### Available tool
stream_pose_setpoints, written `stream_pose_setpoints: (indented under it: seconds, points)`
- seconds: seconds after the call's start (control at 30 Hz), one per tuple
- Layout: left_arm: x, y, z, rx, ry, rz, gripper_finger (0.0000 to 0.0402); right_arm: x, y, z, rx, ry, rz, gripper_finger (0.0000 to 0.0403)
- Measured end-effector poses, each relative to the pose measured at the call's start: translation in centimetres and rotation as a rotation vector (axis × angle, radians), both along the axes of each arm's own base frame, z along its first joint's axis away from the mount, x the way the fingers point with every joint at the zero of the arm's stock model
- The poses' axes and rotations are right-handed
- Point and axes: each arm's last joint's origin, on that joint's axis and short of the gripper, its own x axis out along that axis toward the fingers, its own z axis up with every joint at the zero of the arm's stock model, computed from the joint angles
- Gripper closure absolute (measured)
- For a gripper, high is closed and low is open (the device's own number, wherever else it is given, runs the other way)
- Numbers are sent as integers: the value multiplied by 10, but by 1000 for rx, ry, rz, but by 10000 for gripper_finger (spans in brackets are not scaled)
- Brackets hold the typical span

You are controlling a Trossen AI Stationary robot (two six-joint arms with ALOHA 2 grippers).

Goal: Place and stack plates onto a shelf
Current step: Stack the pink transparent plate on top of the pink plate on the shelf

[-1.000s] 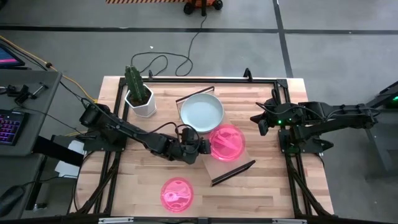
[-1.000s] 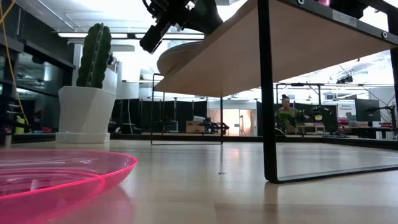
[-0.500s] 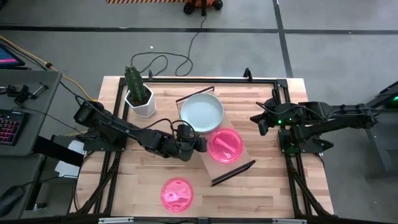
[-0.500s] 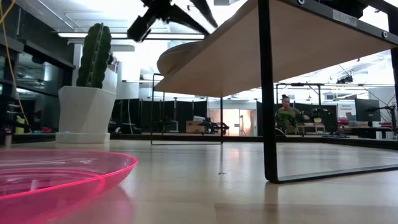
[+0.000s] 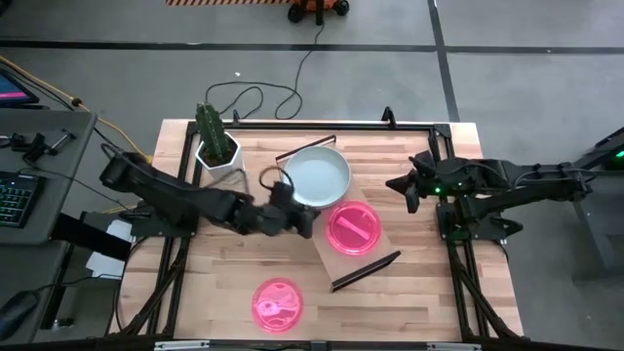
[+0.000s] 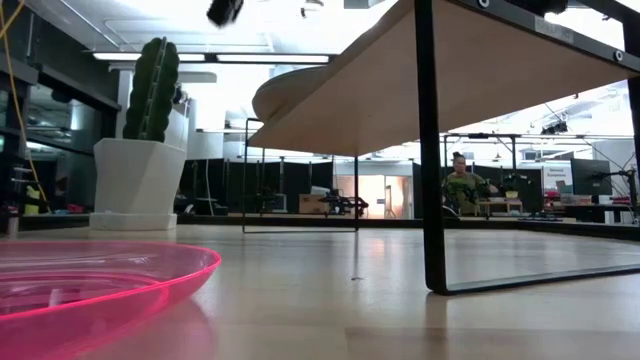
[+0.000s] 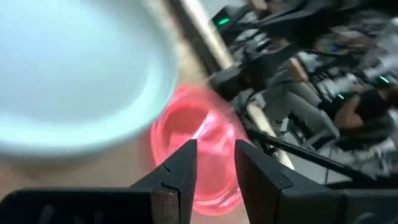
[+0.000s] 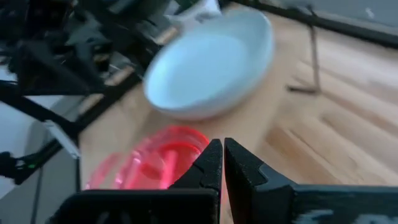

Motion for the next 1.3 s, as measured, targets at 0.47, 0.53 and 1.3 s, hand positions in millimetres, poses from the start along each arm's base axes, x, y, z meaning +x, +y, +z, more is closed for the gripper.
stream_pose_setpoints:
  seconds: [0.47, 0.53, 1.3]
  points:
    - [-75, 7, 26, 367, -90, -123, 302, 8, 1, 18, -120, -176, 80, 402]
    - [-77, 7, 7, 329, -134, -158, 302, 8, 1, 18, -121, -175, 77, 402]
    - [-90, 19, -21, 478, -225, -541, 302, -6, 3, 12, 42, -113, 116, 213]
